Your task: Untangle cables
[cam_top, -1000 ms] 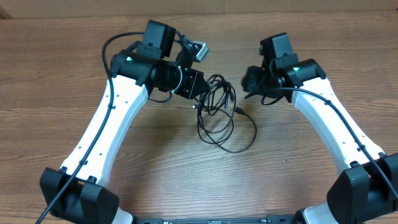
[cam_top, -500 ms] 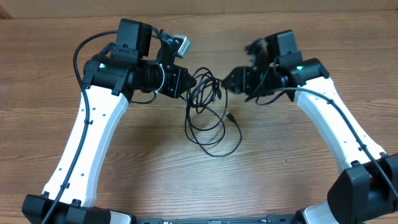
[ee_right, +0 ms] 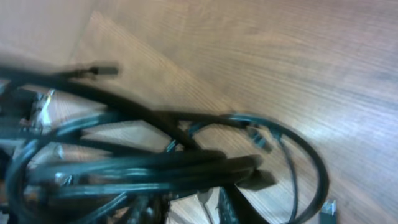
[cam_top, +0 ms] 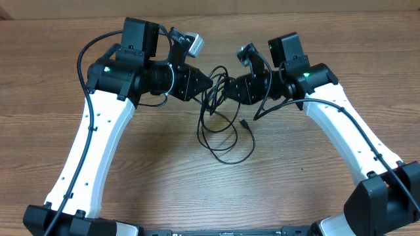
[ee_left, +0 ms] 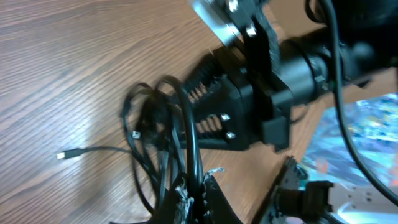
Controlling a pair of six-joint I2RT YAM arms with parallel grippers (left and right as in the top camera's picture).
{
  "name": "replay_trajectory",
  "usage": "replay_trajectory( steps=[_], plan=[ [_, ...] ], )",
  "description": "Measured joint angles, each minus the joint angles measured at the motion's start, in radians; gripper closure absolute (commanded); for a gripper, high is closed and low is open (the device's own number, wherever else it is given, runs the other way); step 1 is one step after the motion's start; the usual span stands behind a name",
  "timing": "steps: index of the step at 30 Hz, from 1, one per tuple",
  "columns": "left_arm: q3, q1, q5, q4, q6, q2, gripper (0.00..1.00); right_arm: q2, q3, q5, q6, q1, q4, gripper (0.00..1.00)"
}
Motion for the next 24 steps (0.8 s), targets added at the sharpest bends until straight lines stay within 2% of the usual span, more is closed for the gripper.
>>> replay_trajectory(
  steps=[1,4,5,6,7,8,13,14,15,16,24],
  plan=[
    [0.0,0.0,0.012,0.0,0.0,0.0,0.96,0.0,0.0,0.008,0.01,0.0,0.038,0.62],
    [0.0,0.0,0.042,-0.002,0.0,0.0,0.96,0.0,0.0,0.031,0.045,0.0,0.149,0.78],
    [0.0,0.0,0.05,-0.003,-0.002,0.0,0.96,0.0,0.0,0.037,0.062,0.0,0.172,0.78],
    [0.0,0.0,0.058,-0.006,-0.003,0.0,0.96,0.0,0.0,0.042,0.087,-0.001,0.188,0.71],
    [0.0,0.0,0.062,-0.008,-0.003,0.0,0.96,0.0,0.0,0.047,0.111,-0.001,0.197,0.58],
    [0.0,0.0,0.067,-0.009,-0.003,0.0,0.96,0.0,0.0,0.056,0.132,-0.001,0.205,0.55],
    [0.0,0.0,0.074,-0.012,-0.01,0.0,0.96,0.0,0.0,0.072,0.181,-0.001,0.219,0.61],
    [0.0,0.0,0.075,-0.012,-0.01,0.0,0.96,0.0,0.0,0.074,0.192,-0.001,0.22,0.56],
    [0.0,0.0,0.077,-0.012,-0.01,0.0,0.96,0.0,0.0,0.076,0.206,-0.001,0.221,0.44],
    [0.0,0.0,0.08,-0.012,-0.01,0.0,0.96,0.0,0.0,0.079,0.212,-0.001,0.223,0.39],
    [0.0,0.0,0.203,0.04,0.013,0.0,0.96,0.0,0.0,0.041,0.244,0.011,0.224,0.34]
  ],
)
